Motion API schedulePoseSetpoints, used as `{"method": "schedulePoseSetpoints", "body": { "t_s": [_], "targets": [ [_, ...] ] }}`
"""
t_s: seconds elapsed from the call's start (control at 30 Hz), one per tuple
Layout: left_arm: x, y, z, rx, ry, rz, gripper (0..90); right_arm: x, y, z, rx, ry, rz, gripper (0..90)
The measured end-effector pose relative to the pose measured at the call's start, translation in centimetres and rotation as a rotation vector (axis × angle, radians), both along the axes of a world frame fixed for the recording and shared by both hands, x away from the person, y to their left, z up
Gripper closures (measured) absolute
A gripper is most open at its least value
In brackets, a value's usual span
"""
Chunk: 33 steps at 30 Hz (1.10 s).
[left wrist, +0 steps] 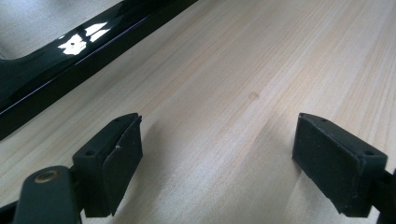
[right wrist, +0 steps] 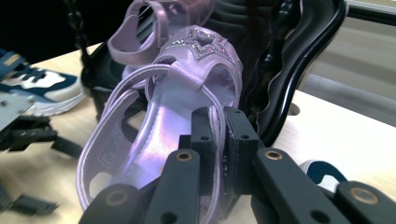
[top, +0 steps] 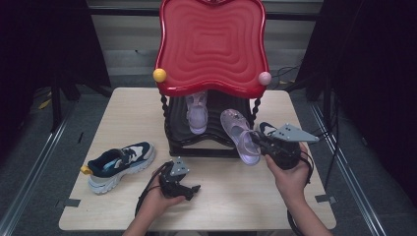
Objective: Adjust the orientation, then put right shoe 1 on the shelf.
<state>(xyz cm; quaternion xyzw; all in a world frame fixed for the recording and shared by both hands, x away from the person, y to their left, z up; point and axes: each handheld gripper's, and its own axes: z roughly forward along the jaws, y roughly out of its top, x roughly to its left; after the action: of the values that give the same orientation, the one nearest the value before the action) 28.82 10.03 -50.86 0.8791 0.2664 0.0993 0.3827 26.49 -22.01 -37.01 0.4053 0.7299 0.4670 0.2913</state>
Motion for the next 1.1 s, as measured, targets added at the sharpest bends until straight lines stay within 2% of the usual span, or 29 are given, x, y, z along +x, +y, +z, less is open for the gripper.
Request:
{"method": "schedulePoseSetpoints", "body": {
  "t_s": [0.57,1.1],
  "targets": [
    [0.0,0.0,0.0,0.005,0.0,0.002,15.5,1.9,2.2,-0.1,-0.014,-0.028,-0.129,83.2],
    [0.0,0.0,0.0,0.004,0.0,0.001,15.5,3.4,4.1,-0.5,0.006,-0.051,-0.243,83.2]
  ]
}}
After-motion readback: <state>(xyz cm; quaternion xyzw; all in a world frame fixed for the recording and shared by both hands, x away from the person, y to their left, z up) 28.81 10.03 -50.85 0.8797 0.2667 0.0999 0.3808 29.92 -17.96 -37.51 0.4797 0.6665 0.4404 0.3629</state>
